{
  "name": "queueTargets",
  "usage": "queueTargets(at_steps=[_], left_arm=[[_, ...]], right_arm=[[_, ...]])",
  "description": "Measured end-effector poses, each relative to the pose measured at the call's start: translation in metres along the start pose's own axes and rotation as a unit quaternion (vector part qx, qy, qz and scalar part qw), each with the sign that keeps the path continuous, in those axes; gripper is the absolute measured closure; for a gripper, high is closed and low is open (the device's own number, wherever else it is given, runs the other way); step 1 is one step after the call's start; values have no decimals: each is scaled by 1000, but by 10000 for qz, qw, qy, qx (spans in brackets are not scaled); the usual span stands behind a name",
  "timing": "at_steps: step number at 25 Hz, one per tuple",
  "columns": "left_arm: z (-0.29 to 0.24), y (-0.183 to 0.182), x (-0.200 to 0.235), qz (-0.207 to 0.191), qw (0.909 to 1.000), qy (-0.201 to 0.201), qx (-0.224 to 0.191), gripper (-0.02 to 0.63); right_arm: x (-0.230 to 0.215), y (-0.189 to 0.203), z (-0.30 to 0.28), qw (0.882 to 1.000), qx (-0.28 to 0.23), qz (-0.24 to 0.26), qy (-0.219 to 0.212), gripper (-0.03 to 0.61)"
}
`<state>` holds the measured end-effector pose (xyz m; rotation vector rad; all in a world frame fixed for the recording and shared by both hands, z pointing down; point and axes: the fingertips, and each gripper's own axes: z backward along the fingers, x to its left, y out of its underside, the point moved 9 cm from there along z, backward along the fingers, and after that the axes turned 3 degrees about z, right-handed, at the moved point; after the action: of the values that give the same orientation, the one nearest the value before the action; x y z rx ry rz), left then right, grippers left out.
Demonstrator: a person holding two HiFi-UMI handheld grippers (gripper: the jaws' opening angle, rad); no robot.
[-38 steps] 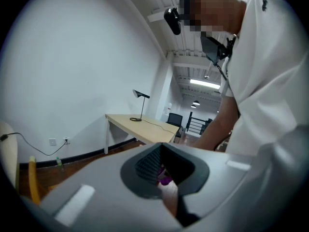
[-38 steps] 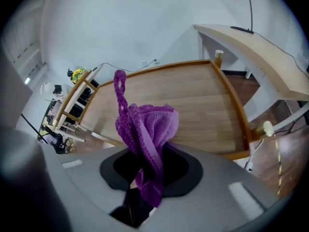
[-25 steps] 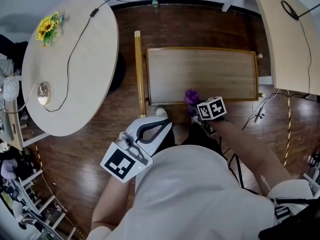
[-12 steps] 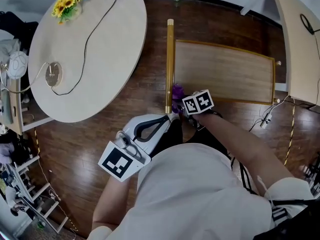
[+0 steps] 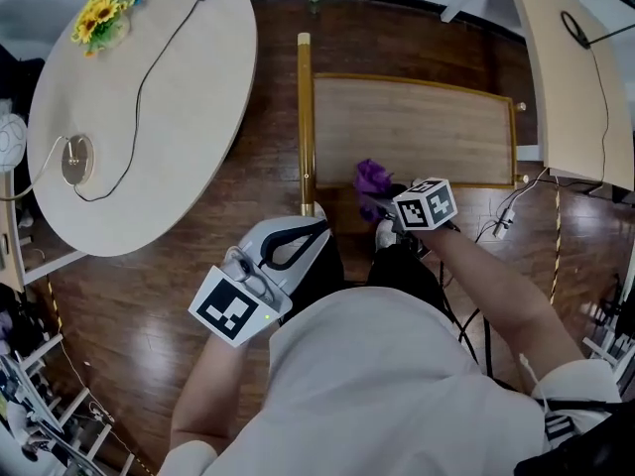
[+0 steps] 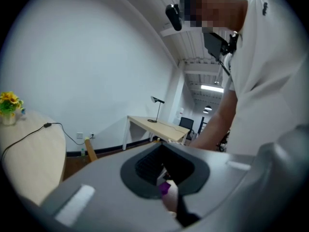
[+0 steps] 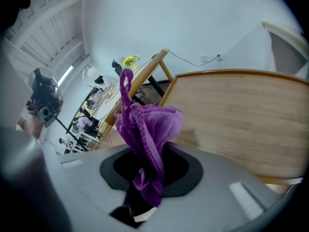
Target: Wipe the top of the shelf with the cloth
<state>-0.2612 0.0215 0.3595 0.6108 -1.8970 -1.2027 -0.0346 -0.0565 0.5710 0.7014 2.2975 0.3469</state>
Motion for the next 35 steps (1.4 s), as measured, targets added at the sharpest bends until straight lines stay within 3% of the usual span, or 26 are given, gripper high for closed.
queueTargets(at_steps=[4, 8, 13, 17, 24, 31, 35], left_arm=[[-21, -2, -25, -123, 9997, 187, -48, 595], [-40, -1, -60, -340, 9992, 193, 19, 595], [-67, 8, -134, -522, 9984, -119, 180, 595], [-83, 22, -207, -294, 9988, -359, 143, 595], [-83, 50, -296, -199, 9987, -177, 440, 595], [-64, 57, -337, -510, 9975, 311, 385, 595], [-18, 73, -350, -619, 9966, 491, 253, 595]], right_arm=[[-18, 32, 78, 9997, -86, 165, 146, 477], [-37, 68, 159, 9967, -673, 42, 446, 477], [-47, 140, 254, 9848, -1512, 277, 805, 477], [-51, 199, 310, 9758, -1955, 308, 924, 477], [-23, 256, 348, 9679, -2343, 344, 843, 477], [27, 296, 372, 9492, -2904, 300, 1172, 477], [79, 318, 365, 9425, -3026, 324, 1378, 477]])
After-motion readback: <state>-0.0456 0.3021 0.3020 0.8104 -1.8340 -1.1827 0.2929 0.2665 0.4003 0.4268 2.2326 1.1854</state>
